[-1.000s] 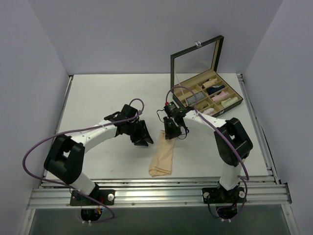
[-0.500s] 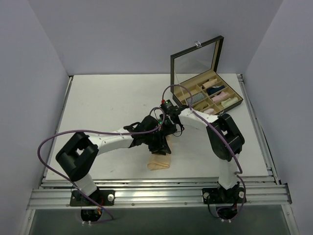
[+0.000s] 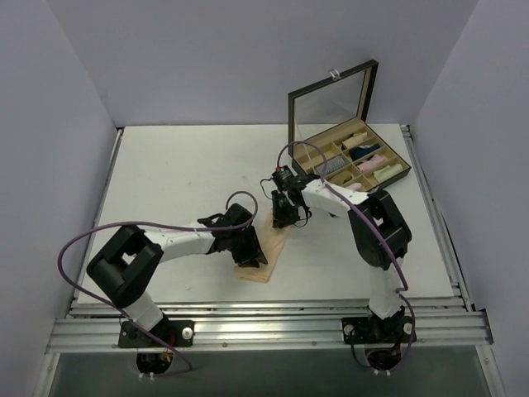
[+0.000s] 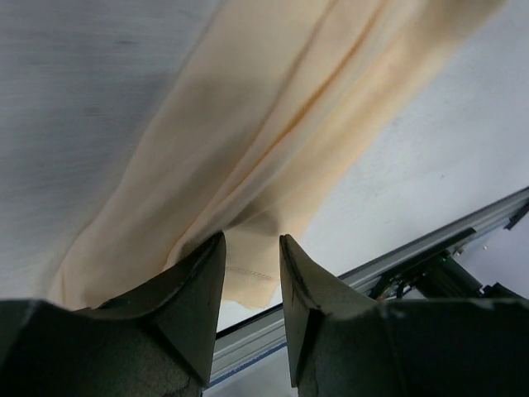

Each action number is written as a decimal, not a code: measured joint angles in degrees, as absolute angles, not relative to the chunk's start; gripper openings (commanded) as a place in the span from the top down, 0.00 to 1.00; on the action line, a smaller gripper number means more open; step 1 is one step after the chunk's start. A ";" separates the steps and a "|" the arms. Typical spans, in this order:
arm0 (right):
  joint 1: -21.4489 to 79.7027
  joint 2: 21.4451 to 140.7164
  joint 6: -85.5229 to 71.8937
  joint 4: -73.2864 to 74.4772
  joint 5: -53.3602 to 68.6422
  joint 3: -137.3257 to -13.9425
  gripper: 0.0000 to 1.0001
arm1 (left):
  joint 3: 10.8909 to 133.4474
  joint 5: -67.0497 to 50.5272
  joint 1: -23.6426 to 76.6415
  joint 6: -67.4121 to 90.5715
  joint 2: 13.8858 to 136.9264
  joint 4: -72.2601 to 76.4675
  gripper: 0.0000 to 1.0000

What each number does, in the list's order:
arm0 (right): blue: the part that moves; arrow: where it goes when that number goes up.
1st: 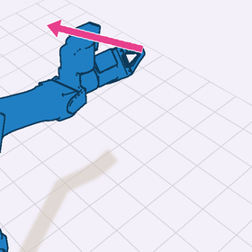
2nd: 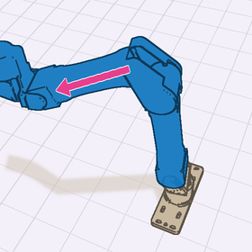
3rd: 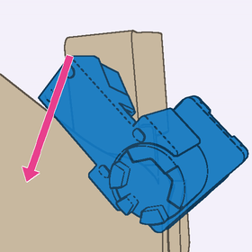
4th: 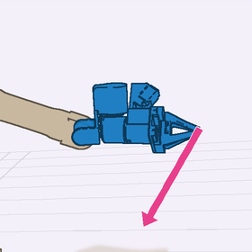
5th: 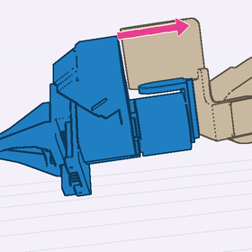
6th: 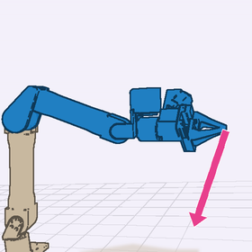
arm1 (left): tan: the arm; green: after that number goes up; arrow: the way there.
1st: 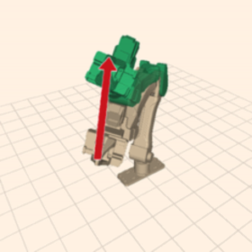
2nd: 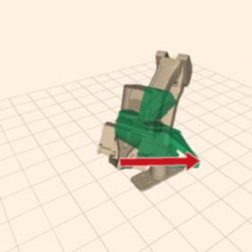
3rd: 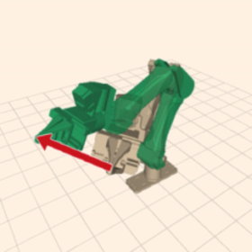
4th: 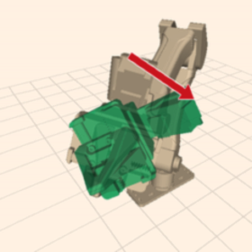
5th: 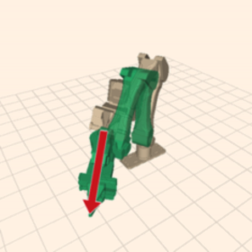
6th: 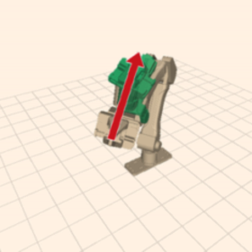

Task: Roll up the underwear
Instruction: Fold the underwear

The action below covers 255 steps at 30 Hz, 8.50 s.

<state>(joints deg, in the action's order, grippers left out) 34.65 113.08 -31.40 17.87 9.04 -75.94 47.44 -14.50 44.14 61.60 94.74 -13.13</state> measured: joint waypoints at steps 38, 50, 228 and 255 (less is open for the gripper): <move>31.48 114.54 -18.68 27.83 6.59 -84.51 0.73 | 59.51 -13.72 33.67 58.94 100.31 -33.89 0.55; 28.38 117.16 -19.35 24.43 9.23 -81.89 1.00 | 59.70 -14.57 26.98 53.49 101.03 -34.59 0.55; 35.46 106.41 -20.78 21.45 21.02 -79.29 0.79 | 75.66 -17.69 13.65 40.36 106.02 -42.02 0.52; 45.95 87.48 -34.24 24.99 12.05 -60.29 0.44 | 51.35 -22.44 14.76 45.54 85.43 -38.59 0.52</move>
<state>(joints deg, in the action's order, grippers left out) 45.95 87.48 -34.24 24.99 12.05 -60.29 51.35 -22.44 14.76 45.54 85.43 -38.59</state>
